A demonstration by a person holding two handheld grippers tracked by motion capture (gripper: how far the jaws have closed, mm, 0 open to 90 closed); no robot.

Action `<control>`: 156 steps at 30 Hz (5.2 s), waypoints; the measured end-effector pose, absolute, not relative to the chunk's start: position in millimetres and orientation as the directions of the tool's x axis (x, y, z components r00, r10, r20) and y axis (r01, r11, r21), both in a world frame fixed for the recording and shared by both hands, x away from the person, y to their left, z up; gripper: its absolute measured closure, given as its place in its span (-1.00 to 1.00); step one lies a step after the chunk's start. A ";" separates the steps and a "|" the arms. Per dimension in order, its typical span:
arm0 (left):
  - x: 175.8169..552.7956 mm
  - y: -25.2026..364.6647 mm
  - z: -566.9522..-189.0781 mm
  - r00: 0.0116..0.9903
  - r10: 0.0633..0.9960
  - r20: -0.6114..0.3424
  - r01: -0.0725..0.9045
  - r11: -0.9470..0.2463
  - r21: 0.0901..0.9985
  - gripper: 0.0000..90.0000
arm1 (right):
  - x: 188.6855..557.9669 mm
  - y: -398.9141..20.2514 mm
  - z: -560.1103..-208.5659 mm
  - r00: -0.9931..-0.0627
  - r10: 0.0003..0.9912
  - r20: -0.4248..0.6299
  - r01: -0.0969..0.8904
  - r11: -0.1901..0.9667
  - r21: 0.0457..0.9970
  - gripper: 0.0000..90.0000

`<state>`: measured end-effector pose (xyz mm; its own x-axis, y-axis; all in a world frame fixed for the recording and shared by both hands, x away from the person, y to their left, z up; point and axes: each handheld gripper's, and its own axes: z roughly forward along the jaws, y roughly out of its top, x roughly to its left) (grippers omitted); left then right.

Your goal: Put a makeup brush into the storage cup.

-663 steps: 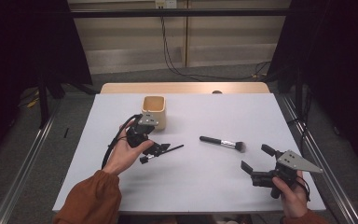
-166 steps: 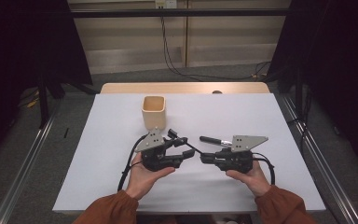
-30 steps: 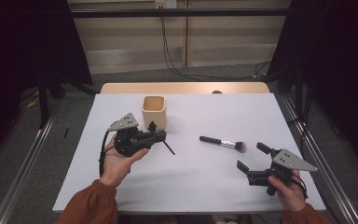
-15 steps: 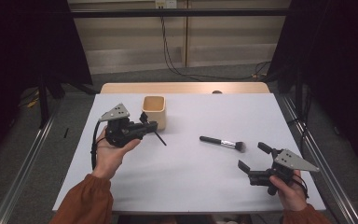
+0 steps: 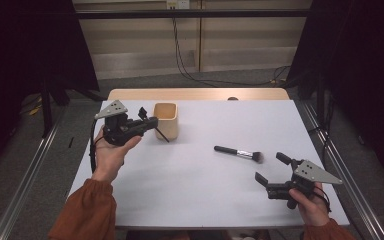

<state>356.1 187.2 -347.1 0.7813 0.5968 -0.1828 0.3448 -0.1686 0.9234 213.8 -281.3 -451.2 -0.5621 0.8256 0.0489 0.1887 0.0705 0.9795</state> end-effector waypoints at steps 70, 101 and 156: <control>432.5 167.1 -360.4 0.674 0.733 -0.092 0.364 -0.220 0.905 0.90 | 214.8 -279.0 -453.8 -0.583 0.811 0.051 0.209 0.088 0.974 -1.00; 436.0 165.1 -388.7 0.651 0.750 -0.118 0.426 -0.233 0.874 0.89 | 214.3 -279.0 -453.6 -0.584 0.810 0.051 0.208 0.089 0.974 -1.00; 374.9 201.5 -403.7 0.649 0.758 -0.068 0.281 -0.156 0.947 -0.95 | 216.8 -281.2 -453.8 -0.570 0.820 0.051 0.213 0.088 0.973 -1.00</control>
<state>374.9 201.5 -403.7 0.6488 0.7579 -0.0679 0.2810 -0.1557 0.9470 216.8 -281.2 -453.8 -0.5696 0.8204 0.0509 0.2133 0.0877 0.9730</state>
